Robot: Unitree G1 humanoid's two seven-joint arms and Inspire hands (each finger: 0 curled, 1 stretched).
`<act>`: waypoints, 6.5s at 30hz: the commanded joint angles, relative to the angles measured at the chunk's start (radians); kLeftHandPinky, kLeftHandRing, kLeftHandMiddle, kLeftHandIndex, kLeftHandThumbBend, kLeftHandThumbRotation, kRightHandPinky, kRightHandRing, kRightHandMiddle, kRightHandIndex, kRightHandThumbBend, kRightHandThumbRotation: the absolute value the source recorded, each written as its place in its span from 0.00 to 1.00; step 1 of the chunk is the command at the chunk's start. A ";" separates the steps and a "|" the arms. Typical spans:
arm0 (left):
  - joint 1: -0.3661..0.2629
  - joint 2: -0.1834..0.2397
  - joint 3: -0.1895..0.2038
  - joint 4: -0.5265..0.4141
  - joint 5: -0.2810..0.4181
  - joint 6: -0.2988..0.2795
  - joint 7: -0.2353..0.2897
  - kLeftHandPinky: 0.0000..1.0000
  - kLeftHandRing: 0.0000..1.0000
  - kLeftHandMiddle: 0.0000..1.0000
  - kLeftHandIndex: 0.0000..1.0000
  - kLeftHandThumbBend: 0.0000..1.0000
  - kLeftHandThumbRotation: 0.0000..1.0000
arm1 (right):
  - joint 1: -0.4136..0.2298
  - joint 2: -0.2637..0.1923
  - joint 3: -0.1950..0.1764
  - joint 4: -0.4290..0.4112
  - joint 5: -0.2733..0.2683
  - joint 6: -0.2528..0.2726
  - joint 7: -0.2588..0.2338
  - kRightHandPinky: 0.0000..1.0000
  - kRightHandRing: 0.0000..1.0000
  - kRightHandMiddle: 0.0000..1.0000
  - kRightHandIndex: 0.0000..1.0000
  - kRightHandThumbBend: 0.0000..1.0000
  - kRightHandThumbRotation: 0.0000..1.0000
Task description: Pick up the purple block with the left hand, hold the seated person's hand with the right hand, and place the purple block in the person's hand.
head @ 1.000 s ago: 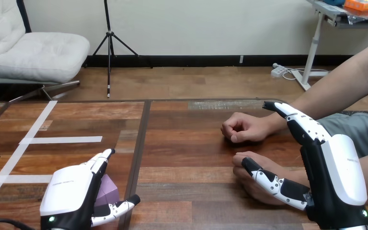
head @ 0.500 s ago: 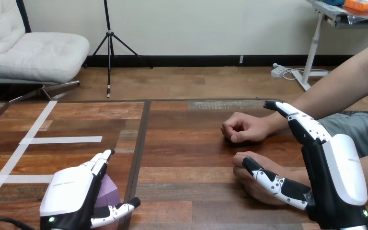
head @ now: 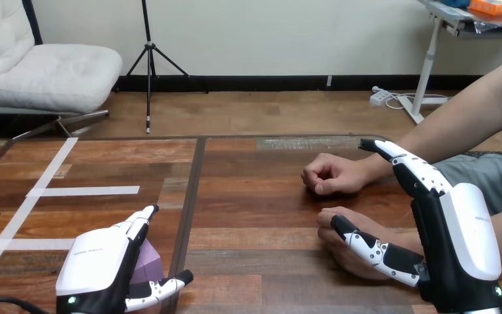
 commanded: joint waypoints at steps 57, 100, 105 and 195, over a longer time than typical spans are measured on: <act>-0.315 -0.072 -0.113 0.519 -0.036 -0.033 0.239 0.49 0.64 0.72 0.73 0.60 0.36 | -0.028 -0.018 -0.010 -0.032 0.000 0.004 0.014 0.84 0.83 0.82 0.80 0.61 0.30; -0.442 -0.127 -0.171 0.850 -0.133 -0.080 0.341 0.30 0.38 0.46 0.52 0.46 0.05 | -0.024 -0.022 -0.017 -0.048 0.002 0.020 0.053 0.85 0.83 0.81 0.79 0.62 0.28; -0.442 -0.128 -0.171 0.859 -0.142 -0.086 0.341 0.30 0.38 0.46 0.51 0.48 0.04 | -0.023 -0.022 -0.018 -0.052 0.003 0.027 0.064 0.85 0.83 0.81 0.79 0.62 0.28; -0.385 -0.119 -0.084 0.757 -0.309 -0.390 0.292 0.34 0.41 0.49 0.51 0.63 0.09 | -0.028 -0.024 -0.025 -0.044 0.012 0.026 0.070 0.84 0.82 0.81 0.79 0.62 0.27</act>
